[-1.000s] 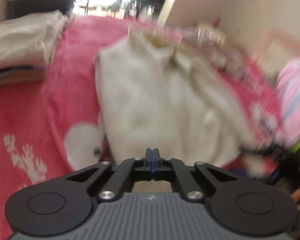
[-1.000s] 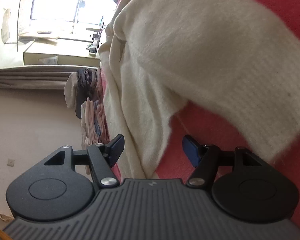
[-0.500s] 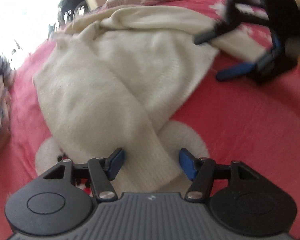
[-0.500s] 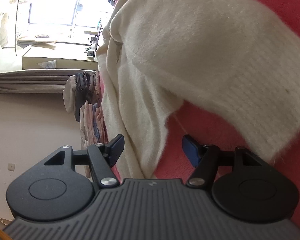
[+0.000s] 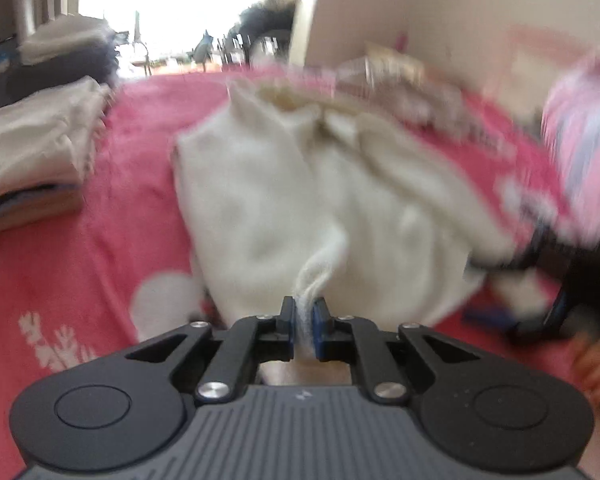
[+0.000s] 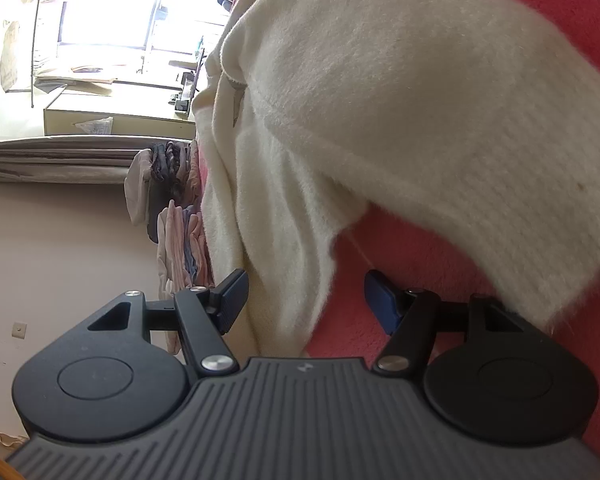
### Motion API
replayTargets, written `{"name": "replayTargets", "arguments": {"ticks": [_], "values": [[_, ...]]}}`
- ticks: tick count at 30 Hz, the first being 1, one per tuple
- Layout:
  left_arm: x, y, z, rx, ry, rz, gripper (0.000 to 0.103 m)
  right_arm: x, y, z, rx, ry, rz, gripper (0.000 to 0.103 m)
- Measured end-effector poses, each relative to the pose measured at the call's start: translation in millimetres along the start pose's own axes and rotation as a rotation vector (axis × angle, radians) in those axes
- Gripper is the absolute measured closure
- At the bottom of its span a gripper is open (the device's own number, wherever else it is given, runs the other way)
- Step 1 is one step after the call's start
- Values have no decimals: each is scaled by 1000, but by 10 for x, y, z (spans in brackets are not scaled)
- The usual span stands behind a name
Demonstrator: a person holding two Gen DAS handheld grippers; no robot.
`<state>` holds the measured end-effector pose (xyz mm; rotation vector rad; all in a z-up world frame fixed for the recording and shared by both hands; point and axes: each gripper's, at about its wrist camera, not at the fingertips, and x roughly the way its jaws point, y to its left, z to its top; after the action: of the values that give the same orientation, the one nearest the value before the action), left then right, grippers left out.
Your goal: Fold clothes
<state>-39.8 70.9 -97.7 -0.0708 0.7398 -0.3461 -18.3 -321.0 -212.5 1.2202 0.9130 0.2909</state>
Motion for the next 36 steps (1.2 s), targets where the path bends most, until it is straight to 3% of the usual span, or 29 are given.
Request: {"name": "replayTargets", "arguments": {"ticks": [5,10,14,18,21,23,26,28,30,33,36], "values": [[-248,275,563,-120,-182,-55,94,7,16,-20,-1,-3,-2,39],[-515,992,1335,-327,-355,-47,94,18,23,-25,4,-4,-2,39],[-838,1742,1919,-488,-461,3,94,30,28,-24,9,-4,-1,39],[-1060,2526,2218,-643,-555,143,94,46,26,-12,18,-3,0,39],[-971,3143,2176,-769,-563,310,97,66,16,5,25,1,-1,39],[-750,3586,2013,-847,-512,411,95,78,11,14,27,4,0,39],[-447,4138,1479,-1118,-363,550,89,91,0,22,31,6,2,39],[-455,4274,1108,-1252,-381,564,83,95,2,24,32,7,2,39],[-527,4251,926,-1258,-413,557,77,93,0,28,32,6,1,39],[-663,4088,914,-1171,-404,538,74,90,5,34,22,7,-6,38],[-808,3673,1075,-971,-382,486,73,90,90,14,-30,15,-36,38]]}}
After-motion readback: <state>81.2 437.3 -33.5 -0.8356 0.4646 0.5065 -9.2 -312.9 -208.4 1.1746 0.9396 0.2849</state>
